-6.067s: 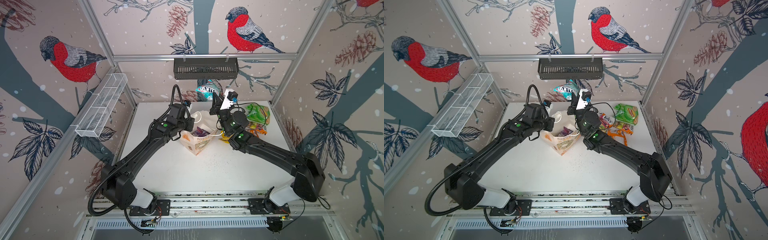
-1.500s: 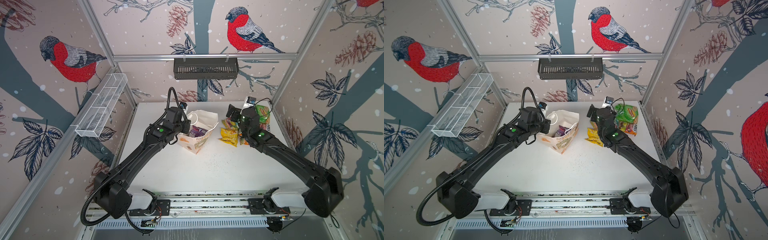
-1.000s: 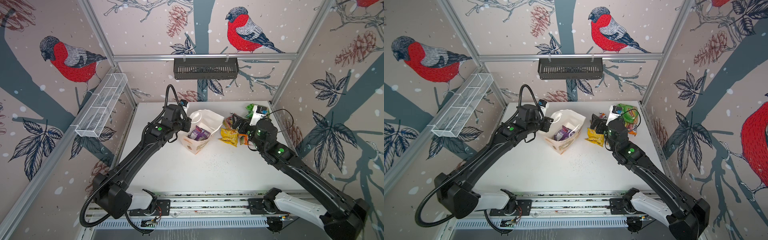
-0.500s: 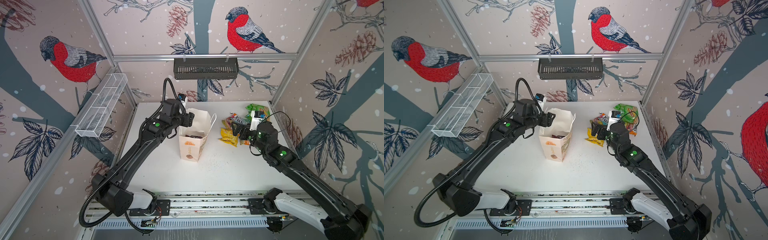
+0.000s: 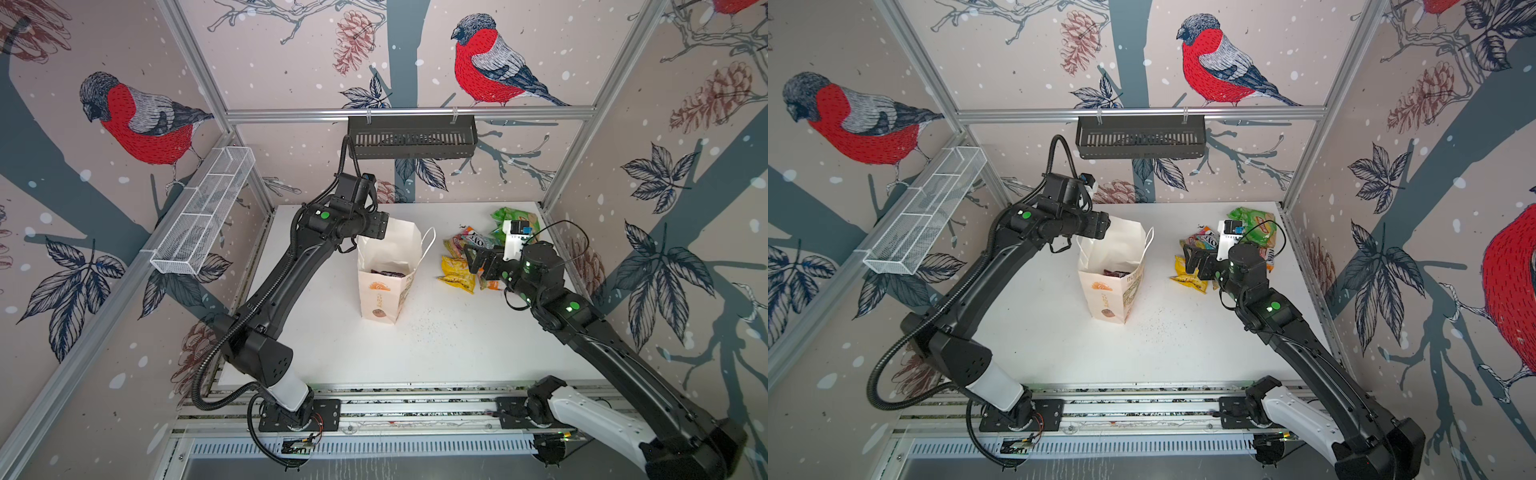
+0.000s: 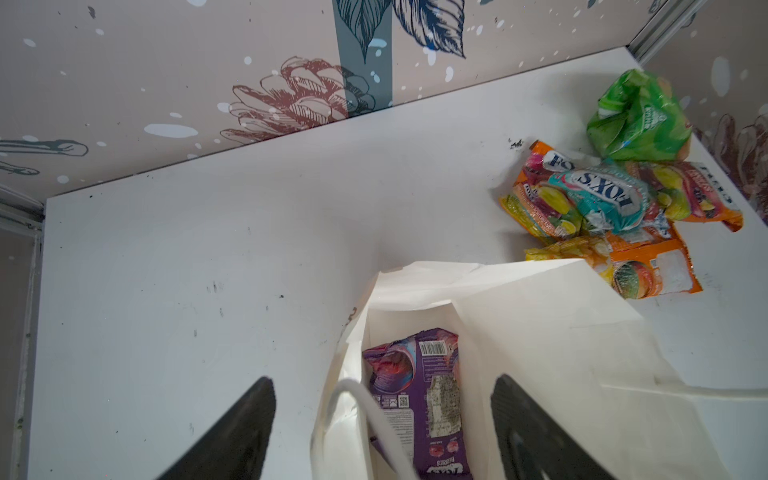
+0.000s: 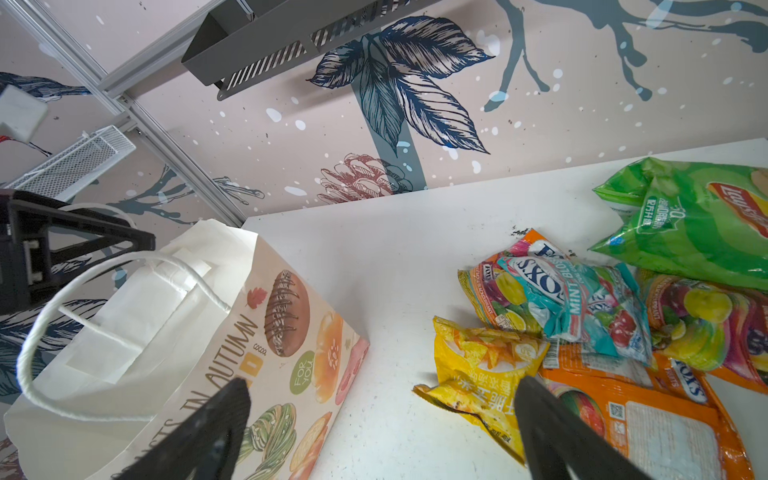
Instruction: Take the snacks out of the paper bag
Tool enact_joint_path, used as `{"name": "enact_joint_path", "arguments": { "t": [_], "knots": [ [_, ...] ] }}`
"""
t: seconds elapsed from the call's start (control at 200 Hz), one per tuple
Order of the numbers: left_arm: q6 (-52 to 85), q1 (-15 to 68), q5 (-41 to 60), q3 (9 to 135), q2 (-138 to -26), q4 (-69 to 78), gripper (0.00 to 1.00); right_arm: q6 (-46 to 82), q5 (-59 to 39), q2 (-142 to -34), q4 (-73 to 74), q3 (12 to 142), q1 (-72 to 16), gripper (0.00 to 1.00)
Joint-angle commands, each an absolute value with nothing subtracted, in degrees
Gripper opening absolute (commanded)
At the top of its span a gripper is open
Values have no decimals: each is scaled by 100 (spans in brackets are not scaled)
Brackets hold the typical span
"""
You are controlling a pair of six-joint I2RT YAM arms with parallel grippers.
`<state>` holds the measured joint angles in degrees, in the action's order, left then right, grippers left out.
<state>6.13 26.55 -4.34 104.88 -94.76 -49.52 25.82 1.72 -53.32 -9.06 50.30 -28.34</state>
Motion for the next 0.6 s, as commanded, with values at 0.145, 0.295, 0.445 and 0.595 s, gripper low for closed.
{"name": "enact_joint_path", "arguments": {
  "t": [0.145,0.295,0.445,0.595],
  "knots": [
    [479,2625,-663,11090,-10031,-5629,74,2459,-227,-5273,-737,4806,-2594,100],
    [484,2613,-868,11492,-10504,-5983,69,2443,-375,-5215,-793,4737,-2371,100],
    [466,2610,-1091,11895,-10898,-6268,65,2426,-412,-5060,-791,4652,-2237,100],
    [470,2603,-1173,12014,-11112,-6281,57,2444,-465,-5000,-790,4574,-2169,100]
  ]
}}
